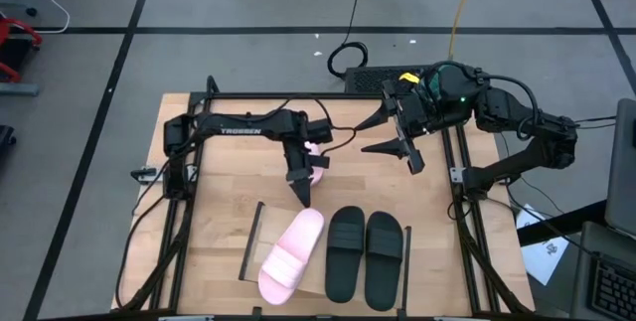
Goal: Pick and place slides into the shelf
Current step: Put the left pink slipper on the shelf
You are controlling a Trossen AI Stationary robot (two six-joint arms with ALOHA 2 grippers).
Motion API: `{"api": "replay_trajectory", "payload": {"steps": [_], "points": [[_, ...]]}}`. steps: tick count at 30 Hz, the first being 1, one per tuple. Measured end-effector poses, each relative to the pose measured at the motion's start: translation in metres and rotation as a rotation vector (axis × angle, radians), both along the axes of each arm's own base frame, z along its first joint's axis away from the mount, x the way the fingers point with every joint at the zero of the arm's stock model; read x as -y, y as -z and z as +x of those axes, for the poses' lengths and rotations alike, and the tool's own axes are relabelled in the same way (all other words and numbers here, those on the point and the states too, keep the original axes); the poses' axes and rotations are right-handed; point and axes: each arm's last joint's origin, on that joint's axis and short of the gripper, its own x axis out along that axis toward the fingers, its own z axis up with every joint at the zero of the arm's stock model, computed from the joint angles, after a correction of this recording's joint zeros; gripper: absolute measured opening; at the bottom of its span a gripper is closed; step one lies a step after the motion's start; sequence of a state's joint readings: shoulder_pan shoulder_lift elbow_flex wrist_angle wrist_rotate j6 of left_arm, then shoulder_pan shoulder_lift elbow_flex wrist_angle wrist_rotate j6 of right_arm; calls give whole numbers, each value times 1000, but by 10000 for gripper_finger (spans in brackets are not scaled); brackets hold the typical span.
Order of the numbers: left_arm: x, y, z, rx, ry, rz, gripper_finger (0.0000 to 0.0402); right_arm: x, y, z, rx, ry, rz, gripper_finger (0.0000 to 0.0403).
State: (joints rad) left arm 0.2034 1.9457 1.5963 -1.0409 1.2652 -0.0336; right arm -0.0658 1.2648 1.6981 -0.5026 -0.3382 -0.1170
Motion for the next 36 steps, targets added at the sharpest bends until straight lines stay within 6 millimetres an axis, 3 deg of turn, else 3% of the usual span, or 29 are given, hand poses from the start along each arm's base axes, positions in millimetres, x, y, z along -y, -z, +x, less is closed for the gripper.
{"api": "replay_trajectory", "payload": {"steps": [6,17,36], "points": [[6,11,4,-21,12,88,207,0,0,0,0,-1,0,196],[3,14,5,-22,8,105,207,0,0,0,-3,-3,1,196],[23,29,11,-37,74,90,207,0,1,0,-4,-3,-10,196]]}}
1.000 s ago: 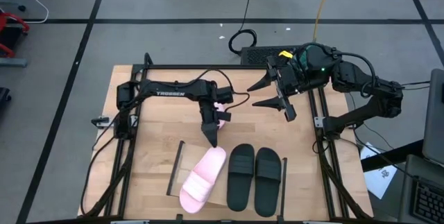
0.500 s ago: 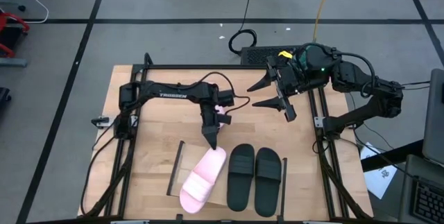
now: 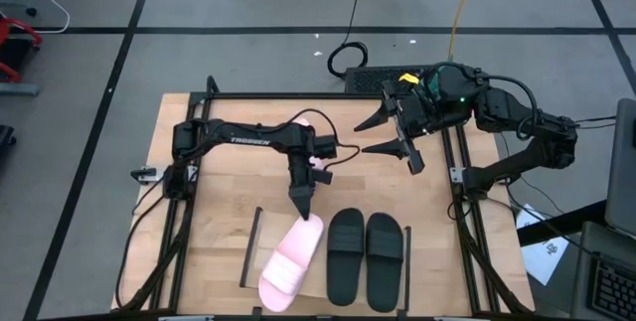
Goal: Pick and place slides into the shelf
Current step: Put the left pink slipper on the shelf
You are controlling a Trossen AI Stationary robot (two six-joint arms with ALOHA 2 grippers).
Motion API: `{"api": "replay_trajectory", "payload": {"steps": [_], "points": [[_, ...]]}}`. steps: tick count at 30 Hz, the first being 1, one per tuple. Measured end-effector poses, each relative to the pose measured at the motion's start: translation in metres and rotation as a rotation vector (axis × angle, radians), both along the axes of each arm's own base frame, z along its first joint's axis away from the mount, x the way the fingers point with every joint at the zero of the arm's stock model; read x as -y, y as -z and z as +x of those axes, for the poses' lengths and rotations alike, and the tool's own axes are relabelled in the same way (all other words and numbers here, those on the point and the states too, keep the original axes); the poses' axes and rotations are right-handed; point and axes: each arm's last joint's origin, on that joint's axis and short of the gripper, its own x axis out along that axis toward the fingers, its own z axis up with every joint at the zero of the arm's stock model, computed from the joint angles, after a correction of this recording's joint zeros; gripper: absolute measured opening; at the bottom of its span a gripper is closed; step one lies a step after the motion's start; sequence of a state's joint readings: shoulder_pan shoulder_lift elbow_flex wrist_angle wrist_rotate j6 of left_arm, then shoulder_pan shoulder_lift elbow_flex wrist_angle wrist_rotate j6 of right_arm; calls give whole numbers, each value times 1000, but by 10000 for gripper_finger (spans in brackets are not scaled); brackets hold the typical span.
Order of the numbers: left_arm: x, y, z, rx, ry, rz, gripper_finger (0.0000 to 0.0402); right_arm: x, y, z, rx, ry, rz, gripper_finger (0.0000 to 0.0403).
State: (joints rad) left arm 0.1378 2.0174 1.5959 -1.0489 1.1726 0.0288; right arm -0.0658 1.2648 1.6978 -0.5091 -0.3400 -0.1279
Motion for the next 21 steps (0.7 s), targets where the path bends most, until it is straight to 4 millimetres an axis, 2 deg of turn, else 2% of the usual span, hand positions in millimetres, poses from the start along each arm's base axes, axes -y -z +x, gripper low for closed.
{"api": "replay_trajectory", "payload": {"steps": [10,21], "points": [[3,2,0,-12,1,74,201,0,0,0,6,0,-11,196],[2,1,1,2,4,49,74,0,0,0,1,3,6,196]]}}
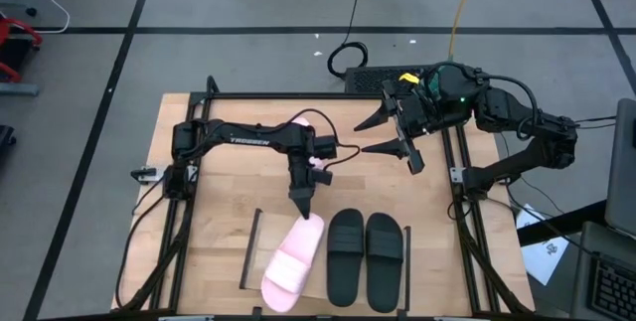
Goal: Pick and place slides into the shelf
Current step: Put the left pink slipper on the shelf
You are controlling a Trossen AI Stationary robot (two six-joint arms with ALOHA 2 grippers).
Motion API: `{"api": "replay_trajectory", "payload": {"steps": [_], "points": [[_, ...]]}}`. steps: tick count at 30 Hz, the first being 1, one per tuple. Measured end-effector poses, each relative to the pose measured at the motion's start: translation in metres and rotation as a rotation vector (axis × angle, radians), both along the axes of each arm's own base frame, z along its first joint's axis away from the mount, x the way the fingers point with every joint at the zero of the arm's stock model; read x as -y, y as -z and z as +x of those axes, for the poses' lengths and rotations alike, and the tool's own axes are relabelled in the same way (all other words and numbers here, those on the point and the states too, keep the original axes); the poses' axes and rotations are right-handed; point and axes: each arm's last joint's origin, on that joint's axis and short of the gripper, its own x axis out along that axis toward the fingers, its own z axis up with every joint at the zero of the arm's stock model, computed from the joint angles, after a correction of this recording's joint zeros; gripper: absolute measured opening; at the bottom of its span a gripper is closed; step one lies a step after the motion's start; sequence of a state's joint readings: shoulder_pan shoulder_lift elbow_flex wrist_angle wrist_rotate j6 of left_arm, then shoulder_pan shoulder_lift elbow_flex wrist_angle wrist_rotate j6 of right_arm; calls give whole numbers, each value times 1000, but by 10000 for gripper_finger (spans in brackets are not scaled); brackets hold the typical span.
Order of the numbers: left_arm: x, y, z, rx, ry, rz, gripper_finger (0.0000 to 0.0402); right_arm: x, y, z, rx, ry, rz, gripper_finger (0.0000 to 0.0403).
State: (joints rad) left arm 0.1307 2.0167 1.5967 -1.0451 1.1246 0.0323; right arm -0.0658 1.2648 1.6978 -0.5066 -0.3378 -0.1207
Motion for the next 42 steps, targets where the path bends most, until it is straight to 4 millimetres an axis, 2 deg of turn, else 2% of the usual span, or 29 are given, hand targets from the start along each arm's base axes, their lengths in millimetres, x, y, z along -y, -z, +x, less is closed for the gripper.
{"api": "replay_trajectory", "payload": {"steps": [6,12,19,25,34,42], "points": [[-1,-1,0,13,3,-28,36,0,0,0,0,0,0,196],[-4,-1,-1,-6,-11,-42,37,0,0,0,0,0,1,196],[-5,-2,-3,-72,-34,-78,15,0,0,0,-1,0,1,196],[-4,-3,-8,-133,-37,-97,11,0,1,0,-15,0,2,196],[-10,-32,-20,-104,-78,-38,10,0,3,0,-29,0,1,196],[-12,-50,-31,-170,-156,64,10,0,3,0,-29,0,-1,196]]}}
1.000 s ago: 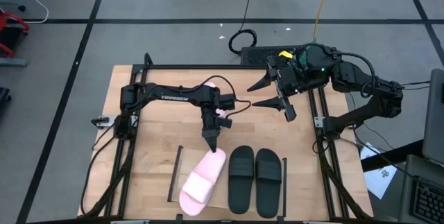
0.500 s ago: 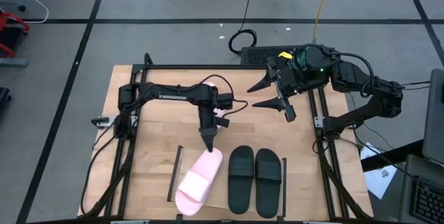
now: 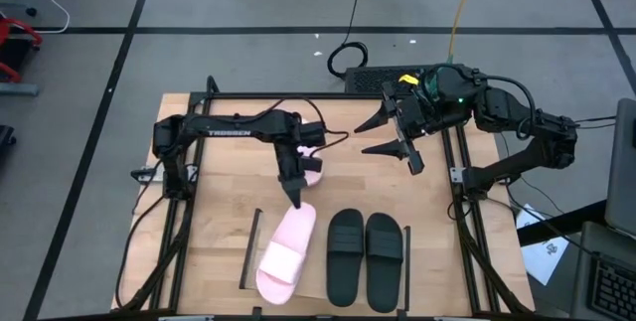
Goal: Pick and place slides into the shelf
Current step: Put the left pink slipper on the shelf
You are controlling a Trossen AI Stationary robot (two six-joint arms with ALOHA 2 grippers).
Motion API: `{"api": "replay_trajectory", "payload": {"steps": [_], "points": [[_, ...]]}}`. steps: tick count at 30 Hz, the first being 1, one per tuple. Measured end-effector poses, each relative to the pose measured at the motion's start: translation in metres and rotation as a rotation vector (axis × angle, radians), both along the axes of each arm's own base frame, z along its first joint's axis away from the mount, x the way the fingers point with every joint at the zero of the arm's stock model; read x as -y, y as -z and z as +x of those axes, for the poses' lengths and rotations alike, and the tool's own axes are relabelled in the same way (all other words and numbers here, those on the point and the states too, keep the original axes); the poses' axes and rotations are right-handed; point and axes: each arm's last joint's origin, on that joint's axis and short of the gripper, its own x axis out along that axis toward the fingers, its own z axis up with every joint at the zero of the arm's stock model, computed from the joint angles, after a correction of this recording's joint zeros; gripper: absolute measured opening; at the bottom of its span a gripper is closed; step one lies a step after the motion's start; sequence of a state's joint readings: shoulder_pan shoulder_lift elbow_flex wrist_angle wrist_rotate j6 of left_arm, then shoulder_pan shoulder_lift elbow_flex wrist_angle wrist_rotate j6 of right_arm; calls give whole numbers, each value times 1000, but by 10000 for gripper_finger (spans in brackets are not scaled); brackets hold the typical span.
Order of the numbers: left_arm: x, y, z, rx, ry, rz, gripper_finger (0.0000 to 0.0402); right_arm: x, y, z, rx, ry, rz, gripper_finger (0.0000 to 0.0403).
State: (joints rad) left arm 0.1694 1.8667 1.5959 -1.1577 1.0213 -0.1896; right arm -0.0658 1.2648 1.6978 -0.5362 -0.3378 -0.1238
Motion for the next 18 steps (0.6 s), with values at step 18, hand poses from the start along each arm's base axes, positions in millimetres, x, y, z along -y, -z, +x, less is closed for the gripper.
{"api": "replay_trajectory", "payload": {"steps": [18], "points": [[15,-2,-10,-148,-4,114,7,0,3,-1,-31,0,2,196]]}}
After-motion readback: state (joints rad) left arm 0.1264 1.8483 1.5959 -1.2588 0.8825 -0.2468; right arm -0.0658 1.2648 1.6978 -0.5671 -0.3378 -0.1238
